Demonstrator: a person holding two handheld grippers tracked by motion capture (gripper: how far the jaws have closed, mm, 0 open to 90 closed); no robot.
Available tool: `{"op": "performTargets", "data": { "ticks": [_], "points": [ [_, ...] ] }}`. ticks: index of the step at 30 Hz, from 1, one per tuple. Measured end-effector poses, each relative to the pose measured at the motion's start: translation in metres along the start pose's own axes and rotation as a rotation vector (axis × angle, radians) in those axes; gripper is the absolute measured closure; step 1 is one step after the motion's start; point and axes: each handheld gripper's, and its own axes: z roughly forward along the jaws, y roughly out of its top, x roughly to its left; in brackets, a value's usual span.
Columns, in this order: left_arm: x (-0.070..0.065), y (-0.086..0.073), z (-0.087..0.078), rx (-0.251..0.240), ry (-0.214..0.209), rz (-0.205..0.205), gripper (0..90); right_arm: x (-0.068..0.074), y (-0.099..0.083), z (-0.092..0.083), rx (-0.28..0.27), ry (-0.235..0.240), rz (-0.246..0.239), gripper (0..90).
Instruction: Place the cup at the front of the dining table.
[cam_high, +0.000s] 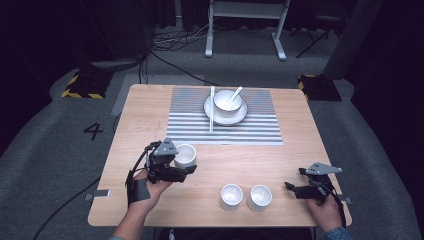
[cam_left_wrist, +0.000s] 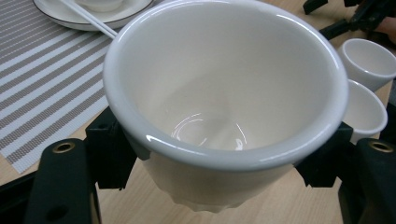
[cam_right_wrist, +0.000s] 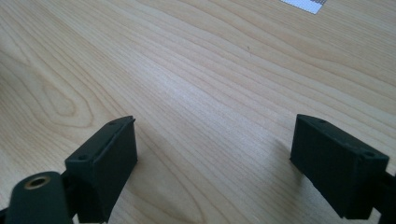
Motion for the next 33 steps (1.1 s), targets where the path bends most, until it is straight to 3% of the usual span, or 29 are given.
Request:
{"op": "performTargets", "data": {
  "ticks": [8,14,19,32,33],
  "points": [
    [0.021,0.012,0.006,-0.008,0.04,-0.03,26.8,0.0,0.0,0.0,0.0,-0.003,0.002,14.6],
    [0.033,0.024,0.009,-0.001,0.094,-0.004,26.9,0.0,0.0,0.0,0.001,-0.003,0.003,14.6],
    [0.043,0.031,0.012,-0.02,0.089,-0.006,26.9,0.0,0.0,0.0,0.0,-0.005,0.005,14.6],
    [0.064,0.063,0.028,-0.053,0.115,0.02,26.9,0.0,0.0,0.0,0.001,-0.006,0.005,14.6],
    [0.068,0.067,0.033,-0.065,0.132,0.019,26.9,0.0,0.0,0.0,0.0,-0.006,0.005,14.6]
  ]
}}
